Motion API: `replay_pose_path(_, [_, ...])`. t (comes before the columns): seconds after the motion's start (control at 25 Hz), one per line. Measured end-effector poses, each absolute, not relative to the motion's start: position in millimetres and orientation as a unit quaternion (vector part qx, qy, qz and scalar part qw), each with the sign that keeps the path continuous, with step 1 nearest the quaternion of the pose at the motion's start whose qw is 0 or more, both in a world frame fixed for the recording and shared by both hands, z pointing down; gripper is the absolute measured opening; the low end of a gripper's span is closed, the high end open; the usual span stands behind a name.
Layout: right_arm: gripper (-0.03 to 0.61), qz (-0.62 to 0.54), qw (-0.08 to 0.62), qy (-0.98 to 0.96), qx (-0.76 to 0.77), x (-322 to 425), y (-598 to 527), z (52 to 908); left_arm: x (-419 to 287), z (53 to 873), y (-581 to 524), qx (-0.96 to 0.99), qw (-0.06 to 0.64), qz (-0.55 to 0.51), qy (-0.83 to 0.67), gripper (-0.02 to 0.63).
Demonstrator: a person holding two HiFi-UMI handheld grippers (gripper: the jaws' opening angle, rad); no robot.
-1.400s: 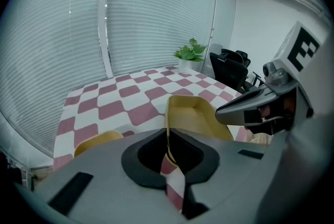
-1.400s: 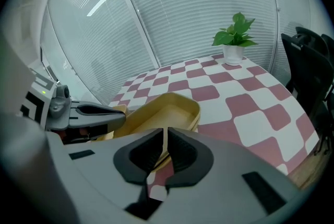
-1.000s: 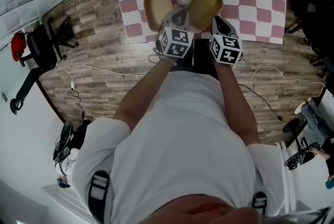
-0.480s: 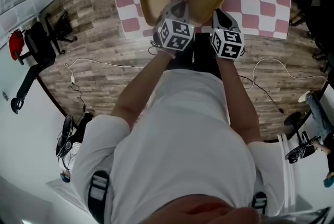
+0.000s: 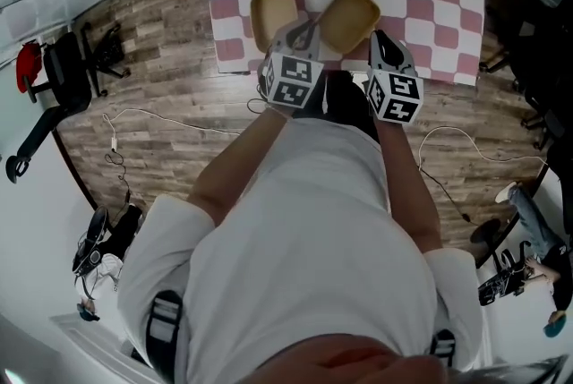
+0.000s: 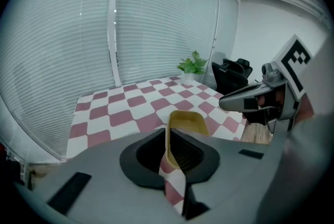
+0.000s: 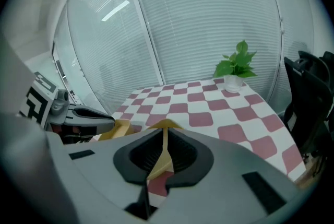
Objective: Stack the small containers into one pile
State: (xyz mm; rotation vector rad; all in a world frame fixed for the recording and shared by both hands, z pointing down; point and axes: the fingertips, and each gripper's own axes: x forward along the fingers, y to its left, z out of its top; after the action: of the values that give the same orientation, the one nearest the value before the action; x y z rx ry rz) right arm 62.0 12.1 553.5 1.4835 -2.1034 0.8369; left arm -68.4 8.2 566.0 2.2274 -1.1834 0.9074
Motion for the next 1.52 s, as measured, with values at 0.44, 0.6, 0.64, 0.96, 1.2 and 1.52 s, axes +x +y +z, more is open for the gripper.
replay_pose_path(0.44, [0.04, 0.258, 0.177, -0.8, 0.512, 42, 16, 475, -79, 483, 11, 0.818, 0.211, 0.247, -0.474, 0.044])
replay_pose_path(0.6, [0.04, 0.262, 0.174, -0.816, 0.486, 17, 15, 474, -98, 482, 15, 0.806, 0.217, 0.242, -0.494, 0.044])
replay_pose_path(0.64, [0.04, 0.264, 0.173, -0.821, 0.475, 8, 15, 474, -106, 482, 17, 0.801, 0.22, 0.242, -0.501, 0.044])
replay_pose_path(0.96, [0.041, 0.257, 0.185, -0.866, 0.386, -68, 19, 477, -178, 489, 42, 0.747, 0.24, 0.236, -0.573, 0.044])
replay_pose_path(1.2, [0.041, 0.258, 0.198, -0.872, 0.365, -100, 24, 479, -206, 494, 52, 0.738, 0.265, 0.222, -0.579, 0.046])
replay_pose_path(1.52, [0.06, 0.289, 0.231, -0.858, 0.357, -116, 25, 513, -213, 527, 49, 0.74, 0.296, 0.241, -0.553, 0.091])
